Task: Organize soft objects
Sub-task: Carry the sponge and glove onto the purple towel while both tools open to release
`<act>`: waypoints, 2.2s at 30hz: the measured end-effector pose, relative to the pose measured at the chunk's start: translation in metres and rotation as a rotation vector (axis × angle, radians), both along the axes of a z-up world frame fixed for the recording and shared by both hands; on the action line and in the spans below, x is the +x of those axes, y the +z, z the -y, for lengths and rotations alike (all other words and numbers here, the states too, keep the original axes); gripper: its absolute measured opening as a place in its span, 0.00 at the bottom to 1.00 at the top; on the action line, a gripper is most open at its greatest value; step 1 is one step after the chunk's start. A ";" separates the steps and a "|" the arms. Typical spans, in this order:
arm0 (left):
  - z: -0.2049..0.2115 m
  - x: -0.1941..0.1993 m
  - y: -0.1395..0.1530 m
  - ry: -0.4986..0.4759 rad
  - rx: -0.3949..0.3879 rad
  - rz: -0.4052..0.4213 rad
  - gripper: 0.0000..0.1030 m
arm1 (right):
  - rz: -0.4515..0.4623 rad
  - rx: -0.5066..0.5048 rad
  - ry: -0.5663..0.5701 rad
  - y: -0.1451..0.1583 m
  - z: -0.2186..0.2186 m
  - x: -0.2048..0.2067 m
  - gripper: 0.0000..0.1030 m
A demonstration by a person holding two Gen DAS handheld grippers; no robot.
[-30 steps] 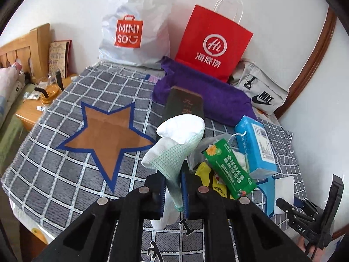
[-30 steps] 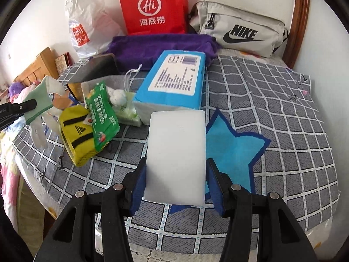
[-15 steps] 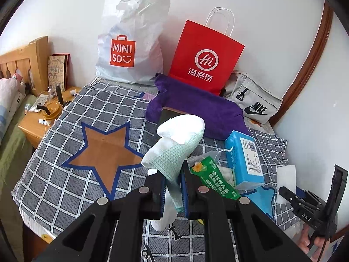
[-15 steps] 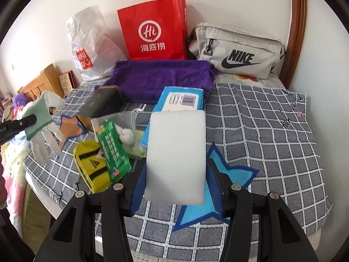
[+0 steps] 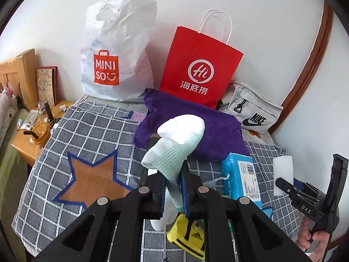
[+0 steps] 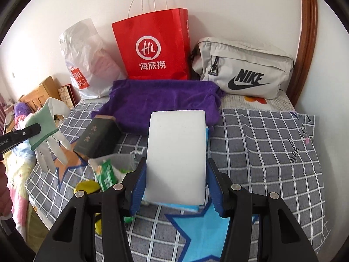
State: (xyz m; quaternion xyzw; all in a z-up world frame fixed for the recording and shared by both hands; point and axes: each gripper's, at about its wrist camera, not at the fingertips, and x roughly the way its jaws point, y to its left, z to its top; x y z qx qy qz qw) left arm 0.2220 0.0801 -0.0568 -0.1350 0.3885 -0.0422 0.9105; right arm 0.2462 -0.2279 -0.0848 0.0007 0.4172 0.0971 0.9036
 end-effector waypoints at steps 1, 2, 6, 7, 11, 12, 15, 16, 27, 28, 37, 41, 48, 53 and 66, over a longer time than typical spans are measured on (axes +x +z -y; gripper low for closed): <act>0.000 0.006 0.000 -0.002 -0.002 -0.002 0.12 | 0.000 0.000 0.000 0.000 0.000 0.005 0.50; 0.001 0.012 0.000 -0.005 -0.002 -0.002 0.12 | 0.000 0.000 0.000 0.001 -0.001 0.011 0.50; 0.002 0.035 0.000 -0.008 0.004 -0.005 0.12 | -0.004 0.003 -0.002 0.001 -0.001 0.034 0.50; 0.003 0.040 -0.001 -0.008 0.003 -0.005 0.12 | -0.003 0.000 -0.003 0.002 -0.002 0.039 0.50; 0.003 0.066 -0.003 -0.010 -0.007 -0.011 0.12 | 0.000 0.000 -0.004 0.002 -0.001 0.064 0.50; 0.003 0.071 -0.003 -0.010 -0.009 -0.013 0.12 | -0.001 0.001 -0.004 0.003 -0.002 0.070 0.50; 0.003 0.089 -0.004 -0.013 -0.014 -0.014 0.12 | 0.000 -0.006 0.000 0.001 -0.006 0.087 0.50; 0.003 0.095 -0.003 -0.014 -0.019 -0.015 0.12 | -0.001 -0.009 0.000 0.001 -0.008 0.093 0.50; 0.013 0.166 -0.002 -0.044 -0.021 -0.029 0.12 | -0.017 -0.019 0.015 -0.012 -0.023 0.160 0.50; 0.015 0.173 -0.006 -0.048 -0.019 -0.037 0.12 | -0.019 -0.023 0.019 -0.014 -0.024 0.166 0.50; 0.022 0.235 -0.048 -0.064 -0.065 -0.128 0.12 | -0.099 -0.052 0.062 -0.055 -0.033 0.217 0.50; 0.024 0.254 -0.068 -0.065 -0.052 -0.174 0.12 | -0.161 -0.060 0.065 -0.080 -0.032 0.234 0.50; 0.022 0.270 -0.092 -0.059 -0.096 -0.209 0.12 | -0.245 -0.055 0.074 -0.108 -0.029 0.248 0.50; 0.022 0.277 -0.096 -0.069 -0.092 -0.216 0.12 | -0.260 -0.048 0.081 -0.115 -0.030 0.251 0.52; 0.033 0.274 -0.102 -0.047 -0.028 -0.258 0.58 | -0.170 -0.053 0.094 -0.092 -0.027 0.240 0.78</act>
